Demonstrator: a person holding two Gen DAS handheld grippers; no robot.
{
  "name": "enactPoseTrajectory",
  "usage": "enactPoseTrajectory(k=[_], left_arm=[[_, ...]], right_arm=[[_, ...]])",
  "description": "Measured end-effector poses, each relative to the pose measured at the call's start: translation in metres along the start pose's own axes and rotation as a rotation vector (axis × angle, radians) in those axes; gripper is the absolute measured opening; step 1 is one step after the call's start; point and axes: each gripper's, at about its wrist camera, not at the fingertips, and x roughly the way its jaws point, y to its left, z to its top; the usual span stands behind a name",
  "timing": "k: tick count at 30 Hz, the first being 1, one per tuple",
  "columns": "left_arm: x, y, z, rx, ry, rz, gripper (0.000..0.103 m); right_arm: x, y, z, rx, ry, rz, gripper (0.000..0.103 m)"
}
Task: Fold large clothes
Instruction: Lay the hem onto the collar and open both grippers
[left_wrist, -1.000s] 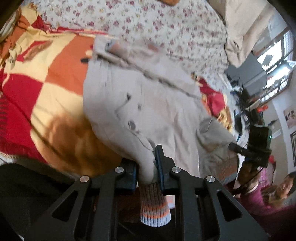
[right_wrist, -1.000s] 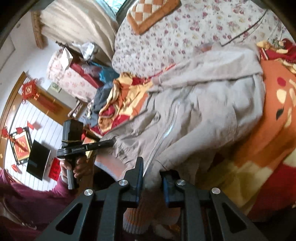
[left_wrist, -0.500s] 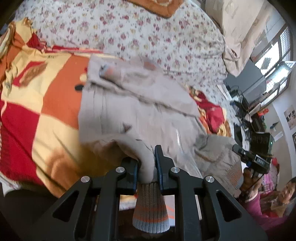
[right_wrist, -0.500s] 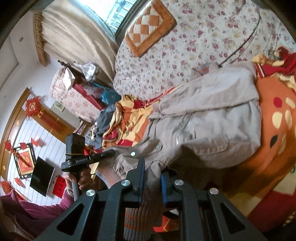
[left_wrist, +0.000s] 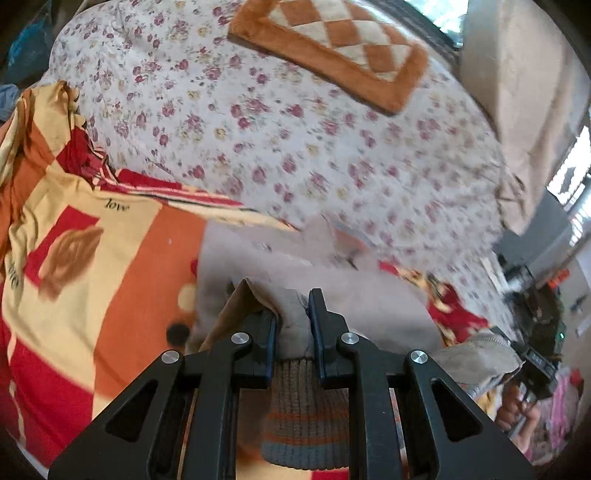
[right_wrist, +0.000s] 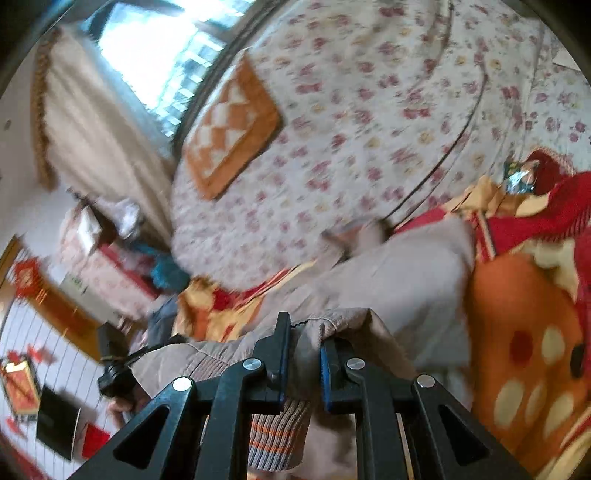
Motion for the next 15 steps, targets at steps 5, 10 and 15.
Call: enactPoseTrajectory(k=[5,10,15], left_arm=[[0.053,0.001,0.041,-0.005,0.001,0.048,0.015],[0.107,0.006,0.065,-0.005,0.02,0.113,0.015],[0.168,0.036,0.065,-0.057,0.12,0.15,0.02]], right_arm=[[0.042,-0.024,0.038,-0.005,-0.012,-0.122,0.011],[0.082,-0.051,0.068,-0.019,-0.011,-0.231,0.01],[0.129,-0.098,0.079,0.103,0.045,-0.28,0.011]])
